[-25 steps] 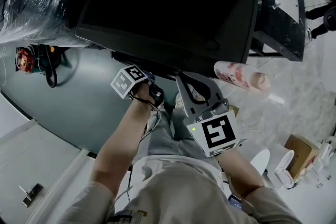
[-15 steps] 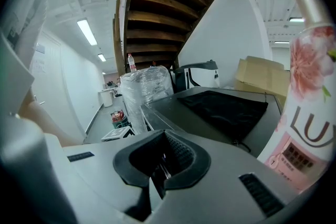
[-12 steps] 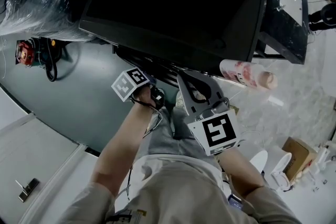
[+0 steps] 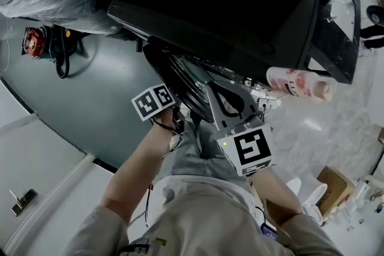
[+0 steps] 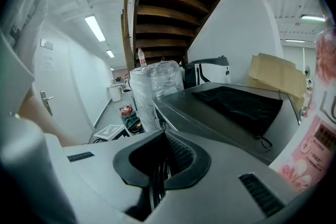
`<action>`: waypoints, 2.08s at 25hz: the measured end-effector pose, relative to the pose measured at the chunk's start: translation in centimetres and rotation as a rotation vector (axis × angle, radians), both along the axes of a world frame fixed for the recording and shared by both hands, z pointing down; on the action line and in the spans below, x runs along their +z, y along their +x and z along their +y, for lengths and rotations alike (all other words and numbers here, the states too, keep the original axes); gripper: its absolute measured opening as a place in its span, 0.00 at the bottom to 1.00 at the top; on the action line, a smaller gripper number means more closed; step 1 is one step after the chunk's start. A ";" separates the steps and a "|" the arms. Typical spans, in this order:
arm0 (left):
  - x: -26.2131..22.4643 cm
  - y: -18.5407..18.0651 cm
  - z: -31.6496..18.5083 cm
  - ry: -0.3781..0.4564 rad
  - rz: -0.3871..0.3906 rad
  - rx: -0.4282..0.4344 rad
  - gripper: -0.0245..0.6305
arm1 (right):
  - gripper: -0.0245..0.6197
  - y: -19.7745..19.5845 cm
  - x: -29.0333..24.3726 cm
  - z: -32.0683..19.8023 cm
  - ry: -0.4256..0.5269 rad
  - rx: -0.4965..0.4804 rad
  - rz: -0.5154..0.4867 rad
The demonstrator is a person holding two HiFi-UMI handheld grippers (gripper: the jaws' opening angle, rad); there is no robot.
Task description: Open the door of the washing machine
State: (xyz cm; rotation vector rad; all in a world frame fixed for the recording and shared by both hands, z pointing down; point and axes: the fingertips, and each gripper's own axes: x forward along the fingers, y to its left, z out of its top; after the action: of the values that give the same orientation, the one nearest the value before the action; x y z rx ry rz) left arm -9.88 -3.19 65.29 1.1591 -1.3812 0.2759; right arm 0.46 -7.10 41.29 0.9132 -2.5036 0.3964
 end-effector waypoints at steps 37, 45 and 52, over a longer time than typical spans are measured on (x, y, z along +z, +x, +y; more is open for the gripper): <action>0.8 -21.1 7.4 0.250 -0.504 0.717 0.26 | 0.08 -11.5 2.9 4.8 -0.147 -0.264 -0.048; 1.0 -24.2 6.5 0.277 -0.514 0.874 0.26 | 0.08 -13.4 3.1 4.6 -0.150 -0.303 -0.022; 1.5 -27.9 5.1 0.301 -0.603 0.958 0.27 | 0.08 -15.3 3.3 4.1 -0.195 -0.311 -0.053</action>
State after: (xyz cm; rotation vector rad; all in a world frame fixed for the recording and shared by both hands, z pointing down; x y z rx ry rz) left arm -37.79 1.90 66.78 2.0592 -1.2841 1.2054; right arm -14.85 -3.05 44.56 0.4342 -2.5446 0.5535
